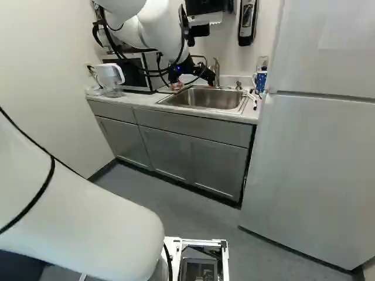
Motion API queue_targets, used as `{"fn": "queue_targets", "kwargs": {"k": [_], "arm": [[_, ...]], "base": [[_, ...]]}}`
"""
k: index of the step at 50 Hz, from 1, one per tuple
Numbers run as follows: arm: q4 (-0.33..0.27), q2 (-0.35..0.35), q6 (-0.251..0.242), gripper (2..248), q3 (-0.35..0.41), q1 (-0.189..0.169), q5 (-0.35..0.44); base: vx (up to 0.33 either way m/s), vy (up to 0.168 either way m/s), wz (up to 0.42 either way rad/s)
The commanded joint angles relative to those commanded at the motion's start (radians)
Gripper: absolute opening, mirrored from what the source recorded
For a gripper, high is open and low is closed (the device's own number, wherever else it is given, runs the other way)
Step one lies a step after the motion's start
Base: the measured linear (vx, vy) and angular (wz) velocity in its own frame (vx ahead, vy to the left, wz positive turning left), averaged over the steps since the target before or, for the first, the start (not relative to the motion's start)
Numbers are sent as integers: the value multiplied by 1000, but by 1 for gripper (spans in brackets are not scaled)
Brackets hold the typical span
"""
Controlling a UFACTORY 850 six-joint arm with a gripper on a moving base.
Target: Rinse the cup and place it in the tray
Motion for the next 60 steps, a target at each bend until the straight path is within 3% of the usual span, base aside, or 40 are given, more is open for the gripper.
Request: {"fn": "queue_targets", "kwargs": {"k": [24, 60], "arm": [[0, 0, 0, 247, 0, 0, 0], [0, 1, 0, 247, 18, 5, 26]], "base": [[-129, -26, 17], [-4, 0, 0]]}}
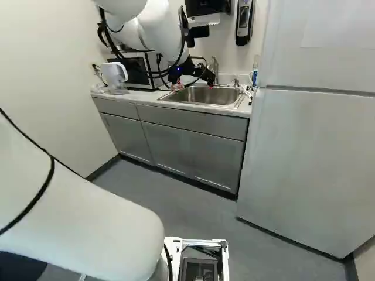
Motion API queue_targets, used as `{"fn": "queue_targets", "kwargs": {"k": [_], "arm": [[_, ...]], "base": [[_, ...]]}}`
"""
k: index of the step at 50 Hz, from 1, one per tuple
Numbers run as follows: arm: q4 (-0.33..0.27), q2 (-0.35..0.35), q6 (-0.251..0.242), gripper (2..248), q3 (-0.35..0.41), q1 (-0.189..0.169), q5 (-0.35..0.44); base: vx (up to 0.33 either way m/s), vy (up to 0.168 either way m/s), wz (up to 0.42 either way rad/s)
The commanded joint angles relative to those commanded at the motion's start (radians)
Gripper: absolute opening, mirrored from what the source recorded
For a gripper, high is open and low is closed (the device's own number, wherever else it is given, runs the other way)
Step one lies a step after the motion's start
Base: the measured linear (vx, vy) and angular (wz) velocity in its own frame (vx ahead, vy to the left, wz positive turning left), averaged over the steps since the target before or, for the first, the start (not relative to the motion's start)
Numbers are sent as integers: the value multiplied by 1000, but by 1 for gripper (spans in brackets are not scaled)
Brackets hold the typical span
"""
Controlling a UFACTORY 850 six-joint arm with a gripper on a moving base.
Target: Rinse the cup and place it in the tray
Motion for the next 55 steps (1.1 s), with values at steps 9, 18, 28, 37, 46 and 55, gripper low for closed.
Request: {"fn": "queue_targets", "kwargs": {"k": [9, 18, 28, 37, 46, 55], "arm": [[0, 1, 0, 247, 19, 5, 26], [0, 2, 0, 247, 44, 12, 62], [0, 4, 1, 247, 80, 22, 112], [0, 6, 1, 247, 118, 33, 167], [0, 8, 2, 247, 163, 46, 231], [0, 11, 2, 247, 215, 60, 303]], "base": [[0, 0, 0], [0, 0, 0], [0, 0, 0], [0, 0, 0], [0, 0, 0], [0, 0, 0]]}}
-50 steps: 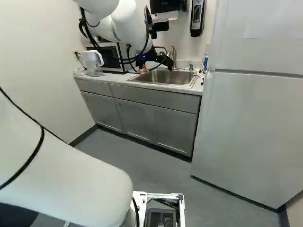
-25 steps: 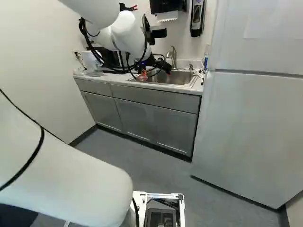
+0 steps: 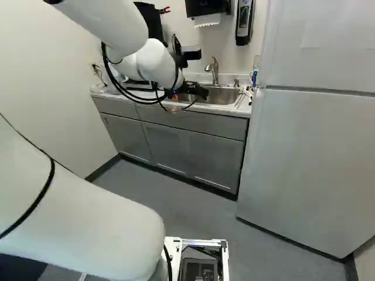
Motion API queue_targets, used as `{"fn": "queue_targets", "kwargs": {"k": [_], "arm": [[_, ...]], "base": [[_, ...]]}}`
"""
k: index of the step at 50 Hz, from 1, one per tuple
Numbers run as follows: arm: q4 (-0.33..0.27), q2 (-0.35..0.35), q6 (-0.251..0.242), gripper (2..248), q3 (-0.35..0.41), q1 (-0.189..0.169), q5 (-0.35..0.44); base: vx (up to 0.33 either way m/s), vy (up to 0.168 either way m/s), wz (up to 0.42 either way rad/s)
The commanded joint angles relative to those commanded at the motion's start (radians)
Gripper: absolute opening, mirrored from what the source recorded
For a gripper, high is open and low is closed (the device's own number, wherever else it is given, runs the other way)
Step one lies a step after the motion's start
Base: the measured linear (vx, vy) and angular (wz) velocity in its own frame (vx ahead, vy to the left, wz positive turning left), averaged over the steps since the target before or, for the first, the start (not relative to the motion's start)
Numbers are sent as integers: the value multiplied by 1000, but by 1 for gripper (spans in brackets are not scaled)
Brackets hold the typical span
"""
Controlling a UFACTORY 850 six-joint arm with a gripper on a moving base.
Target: Rinse the cup and place it in the tray
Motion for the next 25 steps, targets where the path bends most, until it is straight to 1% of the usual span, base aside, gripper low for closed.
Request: {"fn": "queue_targets", "kwargs": {"k": [8, 25], "arm": [[0, 3, 1, 247, 51, 14, 72], [0, 9, 2, 247, 178, 50, 252]], "base": [[0, 0, 0], [0, 0, 0]]}}
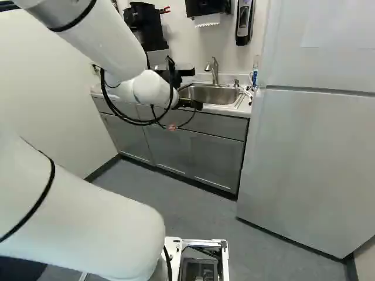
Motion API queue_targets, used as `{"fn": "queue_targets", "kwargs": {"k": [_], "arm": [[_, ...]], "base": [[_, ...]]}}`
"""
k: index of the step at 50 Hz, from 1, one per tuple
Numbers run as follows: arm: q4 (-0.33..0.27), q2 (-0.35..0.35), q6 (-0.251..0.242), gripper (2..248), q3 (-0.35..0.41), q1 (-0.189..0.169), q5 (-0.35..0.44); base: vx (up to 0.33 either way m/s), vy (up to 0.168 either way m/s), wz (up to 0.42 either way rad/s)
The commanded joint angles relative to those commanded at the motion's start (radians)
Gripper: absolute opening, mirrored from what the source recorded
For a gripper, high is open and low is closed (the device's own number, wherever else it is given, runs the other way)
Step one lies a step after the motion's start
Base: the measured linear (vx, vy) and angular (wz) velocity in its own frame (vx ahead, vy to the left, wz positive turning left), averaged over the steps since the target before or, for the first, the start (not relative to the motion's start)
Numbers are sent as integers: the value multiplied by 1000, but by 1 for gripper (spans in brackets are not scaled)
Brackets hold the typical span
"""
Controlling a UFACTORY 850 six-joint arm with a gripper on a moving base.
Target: Rinse the cup and place it in the tray
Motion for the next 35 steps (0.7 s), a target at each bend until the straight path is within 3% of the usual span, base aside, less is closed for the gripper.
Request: {"fn": "queue_targets", "kwargs": {"k": [35], "arm": [[0, 12, 3, 247, 242, 67, 341]], "base": [[0, 0, 0]]}}
